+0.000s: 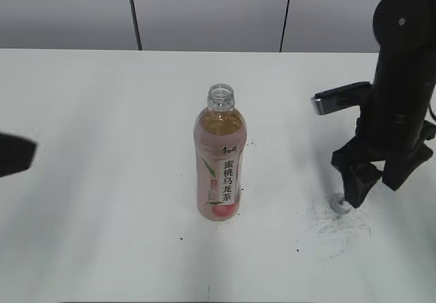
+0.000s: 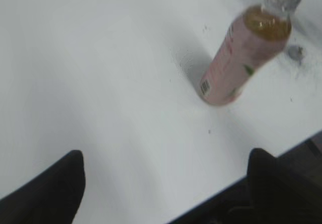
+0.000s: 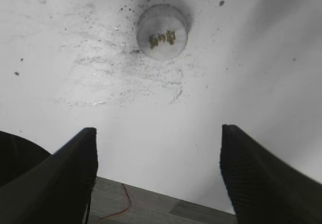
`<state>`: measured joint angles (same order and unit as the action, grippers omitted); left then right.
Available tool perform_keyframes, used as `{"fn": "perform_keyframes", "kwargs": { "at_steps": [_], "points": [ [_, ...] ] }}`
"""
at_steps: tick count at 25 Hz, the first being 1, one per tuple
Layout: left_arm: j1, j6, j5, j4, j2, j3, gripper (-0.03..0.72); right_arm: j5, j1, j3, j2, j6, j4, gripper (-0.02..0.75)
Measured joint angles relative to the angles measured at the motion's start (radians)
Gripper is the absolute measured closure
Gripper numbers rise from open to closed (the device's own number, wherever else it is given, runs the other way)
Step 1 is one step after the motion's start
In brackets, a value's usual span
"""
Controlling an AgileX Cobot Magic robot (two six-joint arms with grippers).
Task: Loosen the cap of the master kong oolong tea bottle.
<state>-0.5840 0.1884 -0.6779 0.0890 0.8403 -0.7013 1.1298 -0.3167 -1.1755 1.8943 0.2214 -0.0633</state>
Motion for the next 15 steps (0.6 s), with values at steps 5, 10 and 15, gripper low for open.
{"fn": "perform_keyframes", "kwargs": {
  "at_steps": [5, 10, 15],
  "points": [
    [-0.002, -0.046, -0.322, -0.025, -0.261, 0.000, 0.104, 0.033, 0.000, 0.012, -0.154, -0.001, -0.015, 0.171],
    [-0.002, -0.150, -0.522, -0.026, -0.477, 0.000, 0.104, 0.039, 0.000, 0.144, -0.346, -0.015, -0.018, 0.171],
    [-0.002, -0.165, -0.522, -0.024, -0.649, 0.040, 0.106, 0.034, 0.000, 0.353, -0.587, -0.018, -0.018, 0.171]
  ]
}}
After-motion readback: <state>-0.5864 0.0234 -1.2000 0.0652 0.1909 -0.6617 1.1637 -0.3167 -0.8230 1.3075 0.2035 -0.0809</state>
